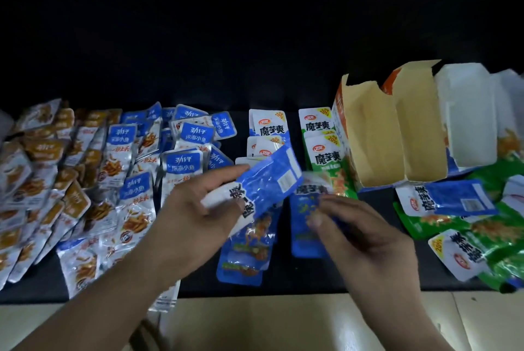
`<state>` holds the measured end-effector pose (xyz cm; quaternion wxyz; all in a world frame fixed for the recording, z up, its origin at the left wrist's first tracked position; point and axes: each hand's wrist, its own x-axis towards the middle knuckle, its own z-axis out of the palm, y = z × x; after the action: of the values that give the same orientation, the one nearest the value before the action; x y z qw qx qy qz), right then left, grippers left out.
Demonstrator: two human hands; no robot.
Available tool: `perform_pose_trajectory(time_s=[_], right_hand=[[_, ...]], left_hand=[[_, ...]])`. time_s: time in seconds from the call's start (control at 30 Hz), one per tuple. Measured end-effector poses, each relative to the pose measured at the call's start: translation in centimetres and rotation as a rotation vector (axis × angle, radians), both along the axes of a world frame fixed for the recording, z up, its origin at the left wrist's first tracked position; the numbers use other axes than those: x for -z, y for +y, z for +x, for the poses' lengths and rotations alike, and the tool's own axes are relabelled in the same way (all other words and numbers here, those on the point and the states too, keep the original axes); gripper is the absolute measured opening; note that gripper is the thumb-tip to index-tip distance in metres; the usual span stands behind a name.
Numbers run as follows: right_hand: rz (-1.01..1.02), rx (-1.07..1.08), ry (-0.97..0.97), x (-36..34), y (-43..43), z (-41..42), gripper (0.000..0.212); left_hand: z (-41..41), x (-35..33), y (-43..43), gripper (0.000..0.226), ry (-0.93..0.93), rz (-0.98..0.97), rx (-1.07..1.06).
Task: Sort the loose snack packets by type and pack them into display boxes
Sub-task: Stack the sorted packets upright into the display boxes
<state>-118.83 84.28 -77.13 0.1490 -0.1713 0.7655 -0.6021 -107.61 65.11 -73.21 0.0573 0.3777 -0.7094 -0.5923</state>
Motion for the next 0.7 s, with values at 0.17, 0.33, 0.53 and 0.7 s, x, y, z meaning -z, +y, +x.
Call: perform_pose_trajectory(time_s=[0.17, 0.33, 0.53, 0.7], right_hand=[[0.099, 0.201, -0.085, 0.3, 0.6, -1.3, 0.053], [0.012, 0.142, -0.126, -0.2, -0.3, -0.4, 0.055], [0.046, -0.076, -0.034, 1.0, -2.0, 2.9, 0.054], [-0.076, -0.111, -0.332, 0.1, -2.6, 3.2, 0.029]], left_hand=[[0.4, -2.1, -2.2, 0.049, -0.023, -0.063, 0.187], [-0.6, -2.1, -1.7, 0.016, 0.001, -0.126, 0.194], [-2.0, -1.0, 1.9, 0.010, -0.012, -0.039, -0.091], [-2.3, -1.0, 3.2, 0.038, 0.027, -0.005, -0.105]])
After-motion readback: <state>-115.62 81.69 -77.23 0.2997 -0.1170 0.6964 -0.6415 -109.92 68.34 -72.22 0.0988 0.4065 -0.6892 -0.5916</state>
